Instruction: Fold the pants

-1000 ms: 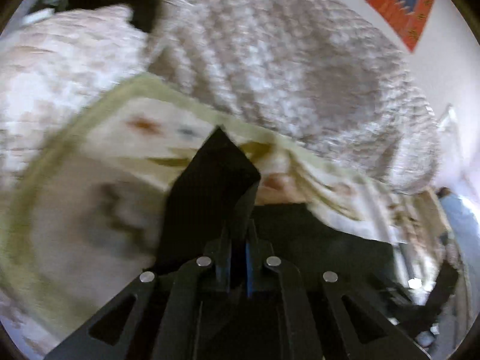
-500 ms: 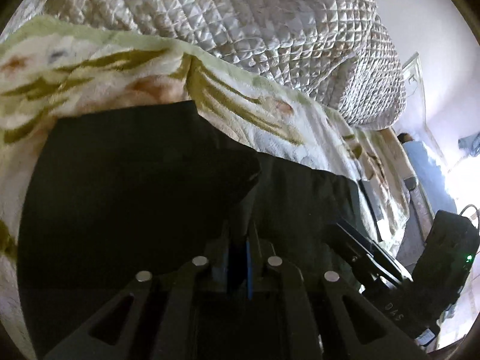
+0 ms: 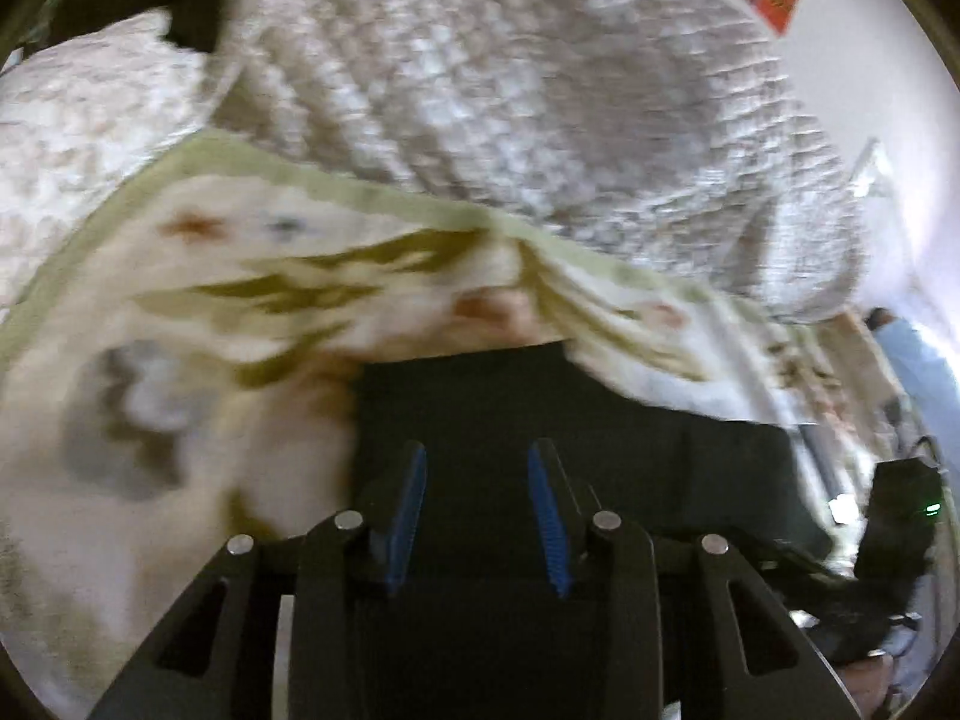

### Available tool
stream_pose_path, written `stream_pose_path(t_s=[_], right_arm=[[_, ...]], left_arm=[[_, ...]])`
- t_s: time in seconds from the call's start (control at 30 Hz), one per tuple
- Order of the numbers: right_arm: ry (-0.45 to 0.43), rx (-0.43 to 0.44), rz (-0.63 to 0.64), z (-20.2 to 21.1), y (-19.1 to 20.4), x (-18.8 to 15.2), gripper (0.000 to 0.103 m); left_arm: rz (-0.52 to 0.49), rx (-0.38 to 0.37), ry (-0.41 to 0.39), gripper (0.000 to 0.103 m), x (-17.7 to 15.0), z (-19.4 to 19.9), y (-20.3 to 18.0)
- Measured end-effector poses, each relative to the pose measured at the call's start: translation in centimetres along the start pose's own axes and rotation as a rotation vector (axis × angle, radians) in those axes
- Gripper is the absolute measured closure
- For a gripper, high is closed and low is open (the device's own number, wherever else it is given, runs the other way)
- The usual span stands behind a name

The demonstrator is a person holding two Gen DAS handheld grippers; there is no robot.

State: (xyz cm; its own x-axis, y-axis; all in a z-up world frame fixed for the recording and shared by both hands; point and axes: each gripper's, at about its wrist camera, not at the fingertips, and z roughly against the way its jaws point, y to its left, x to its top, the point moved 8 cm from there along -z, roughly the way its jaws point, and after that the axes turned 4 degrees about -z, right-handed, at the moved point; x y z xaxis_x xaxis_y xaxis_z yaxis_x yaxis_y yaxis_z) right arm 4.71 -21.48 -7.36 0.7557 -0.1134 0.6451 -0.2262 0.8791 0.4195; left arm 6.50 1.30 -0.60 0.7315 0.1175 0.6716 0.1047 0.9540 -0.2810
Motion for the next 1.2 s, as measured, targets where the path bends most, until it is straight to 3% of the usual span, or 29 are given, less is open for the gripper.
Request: stream_pose_path(t_s=[0.1,0.23,0.47,0.5,0.53,0.7,0.77,0.9,1.07,1.13,1.2], right_arm=[[0.07,0.033,0.025,-2.1,1.6,-0.5,0.068],[0.066,-0.009,0.011,-3.1,1.5,0.1,0.068],[0.105,0.015,-0.051,-4.8,1.8,0.7,0.068],[0.114,0.021,-0.048,-5.0,2.0,0.8,0.077],[0.129,0.03,-0.044,-5.2,2.2,0.7,0.1],[0.071,0.069,-0.028,-3.4,2.7,1.6,0.1],[0.047,0.038,-0.009,-2.9,2.4,2.0,0.1],[0.063,-0.005,-0.07,-3.6,0.0,1.4,0.1],[0.07,-0.006,-0.052,-3.7,0.2,1.3,0.099],[0.049,-0.023,-0.036,-3.3,0.3,1.5,0.095],[0.014,-0.042,-0.05,-2.6,-0.2,2.2,0.082]], left_arm=[[0.015,0.036,0.027,0.063,-0.7,-0.3,2.0],[0.039,0.057,0.044,0.063,-1.3,-0.7,3.7],[0.048,0.041,0.035,0.063,-1.0,-0.8,3.1],[0.041,0.037,0.033,0.063,-1.0,-0.8,2.8],[0.035,0.035,0.032,0.063,-1.0,-0.7,2.6],[0.013,0.012,0.021,0.063,-0.9,-0.2,1.7],[0.006,0.0,0.014,0.063,-0.9,0.0,1.5],[-0.004,-0.007,0.029,0.063,-1.2,-0.4,1.0],[-0.026,-0.011,0.042,0.063,-1.5,-0.6,0.4],[-0.035,-0.012,0.047,0.063,-1.6,-0.7,0.3],[-0.038,-0.013,0.045,0.063,-1.6,-0.7,0.2]])
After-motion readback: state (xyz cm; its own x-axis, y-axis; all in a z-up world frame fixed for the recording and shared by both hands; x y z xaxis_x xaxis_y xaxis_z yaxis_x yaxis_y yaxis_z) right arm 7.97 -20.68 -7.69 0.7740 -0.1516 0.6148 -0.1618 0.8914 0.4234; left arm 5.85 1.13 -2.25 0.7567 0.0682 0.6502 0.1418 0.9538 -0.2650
